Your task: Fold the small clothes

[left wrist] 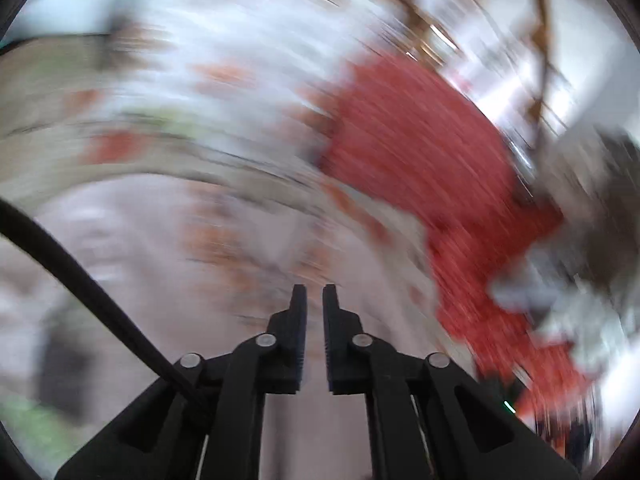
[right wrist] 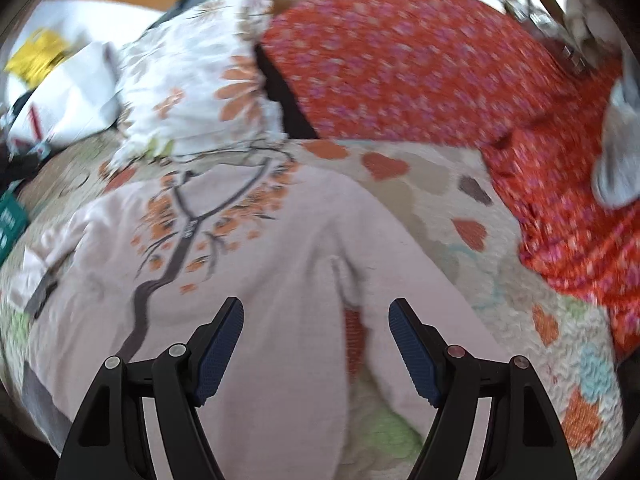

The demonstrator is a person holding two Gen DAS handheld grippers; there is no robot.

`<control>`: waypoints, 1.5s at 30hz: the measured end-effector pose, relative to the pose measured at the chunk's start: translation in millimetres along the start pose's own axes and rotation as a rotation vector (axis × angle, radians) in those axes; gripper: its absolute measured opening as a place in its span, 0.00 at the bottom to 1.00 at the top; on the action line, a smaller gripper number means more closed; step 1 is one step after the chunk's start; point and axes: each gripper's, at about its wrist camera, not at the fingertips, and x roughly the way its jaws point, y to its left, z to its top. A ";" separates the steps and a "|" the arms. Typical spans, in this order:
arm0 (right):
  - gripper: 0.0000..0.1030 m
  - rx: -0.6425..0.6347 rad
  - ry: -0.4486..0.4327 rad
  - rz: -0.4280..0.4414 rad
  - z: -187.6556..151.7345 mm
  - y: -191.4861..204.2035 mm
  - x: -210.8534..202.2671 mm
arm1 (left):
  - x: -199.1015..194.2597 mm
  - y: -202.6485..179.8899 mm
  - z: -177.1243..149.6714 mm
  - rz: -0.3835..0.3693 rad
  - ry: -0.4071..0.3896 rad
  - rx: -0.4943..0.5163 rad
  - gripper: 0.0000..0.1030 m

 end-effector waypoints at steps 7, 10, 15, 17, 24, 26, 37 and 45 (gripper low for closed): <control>0.77 0.078 0.051 0.109 -4.2 -13.1 8.5 | -6.5 -25.4 -19.3 0.065 -0.041 0.077 0.63; 0.77 0.064 0.097 0.196 -11.4 4.4 16.6 | -38.6 18.8 -31.4 0.212 -0.100 0.006 0.64; 0.77 -0.051 0.136 0.336 -8.2 69.4 13.8 | -109.6 120.3 -48.2 0.593 -0.277 -0.151 0.67; 0.77 -0.128 0.123 0.390 0.4 113.3 7.6 | -137.1 156.6 -57.0 0.745 -0.342 -0.216 0.67; 0.77 -0.286 0.199 0.588 7.2 276.0 38.2 | -189.2 246.9 -85.7 0.704 -0.415 -0.525 0.67; 0.77 -0.309 0.211 0.610 6.7 312.6 52.9 | -197.8 251.3 -86.4 0.666 -0.442 -0.550 0.68; 0.55 -0.494 0.297 0.520 -25.7 395.6 100.9 | -201.3 244.0 -81.6 0.574 -0.462 -0.560 0.72; 0.08 -0.344 0.235 0.642 39.9 355.9 56.8 | -194.5 245.2 -81.6 0.578 -0.449 -0.571 0.72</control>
